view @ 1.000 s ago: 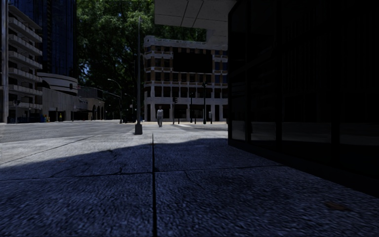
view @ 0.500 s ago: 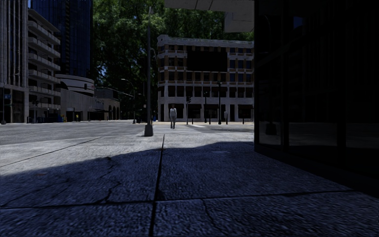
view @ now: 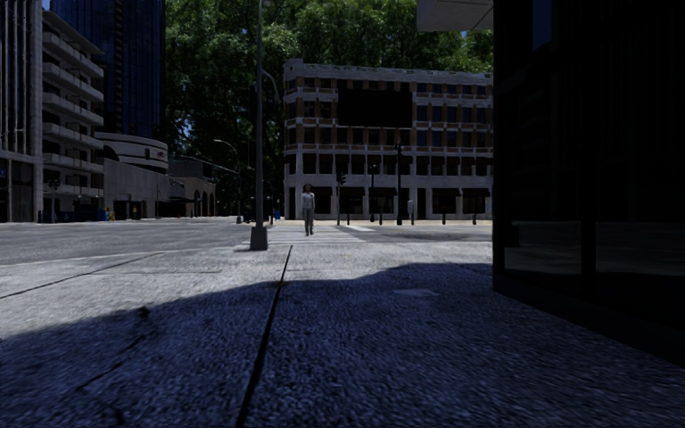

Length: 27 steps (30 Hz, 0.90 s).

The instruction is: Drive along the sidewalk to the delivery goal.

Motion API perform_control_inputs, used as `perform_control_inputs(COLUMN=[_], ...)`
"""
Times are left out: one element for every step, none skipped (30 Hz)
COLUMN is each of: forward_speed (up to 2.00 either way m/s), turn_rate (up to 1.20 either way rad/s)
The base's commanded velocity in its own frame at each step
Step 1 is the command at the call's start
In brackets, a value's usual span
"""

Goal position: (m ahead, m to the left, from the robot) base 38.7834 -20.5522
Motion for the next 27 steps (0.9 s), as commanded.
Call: perform_control_inputs(forward_speed=[2.00,2.00,2.00,2.00,2.00,2.00,2.00,2.00,2.00,2.00,2.00,2.00,2.00,2.00,2.00,2.00,2.00,2.00,2.00,2.00,2.00,2.00,2.00,2.00,2.00,2.00,2.00], turn_rate=[0.00,0.00,0.00,0.00,0.00,0.00,0.00,0.00,0.00,0.00,0.00,0.00,0.00,0.00,0.00,0.00,0.00,0.00,0.00,0.00,0.00,0.00,0.00,0.00,0.00,0.00,0.00])
